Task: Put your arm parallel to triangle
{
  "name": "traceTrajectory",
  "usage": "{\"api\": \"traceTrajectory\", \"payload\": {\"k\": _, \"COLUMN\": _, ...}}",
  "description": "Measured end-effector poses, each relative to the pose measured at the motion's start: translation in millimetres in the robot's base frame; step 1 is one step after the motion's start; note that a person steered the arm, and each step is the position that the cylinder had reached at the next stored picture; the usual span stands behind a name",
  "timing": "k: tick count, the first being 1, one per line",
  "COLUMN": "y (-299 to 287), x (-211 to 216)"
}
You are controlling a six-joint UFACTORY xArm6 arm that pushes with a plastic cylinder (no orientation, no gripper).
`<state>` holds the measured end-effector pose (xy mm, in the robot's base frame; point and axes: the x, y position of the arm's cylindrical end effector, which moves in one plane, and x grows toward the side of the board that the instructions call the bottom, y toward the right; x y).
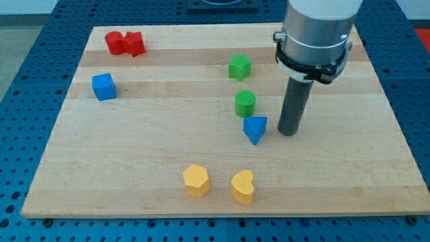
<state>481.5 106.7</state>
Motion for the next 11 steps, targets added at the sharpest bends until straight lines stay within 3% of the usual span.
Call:
{"api": "traceTrajectory", "payload": {"k": 10, "y": -1, "x": -31}}
{"api": "traceTrajectory", "payload": {"k": 11, "y": -4, "x": 4}}
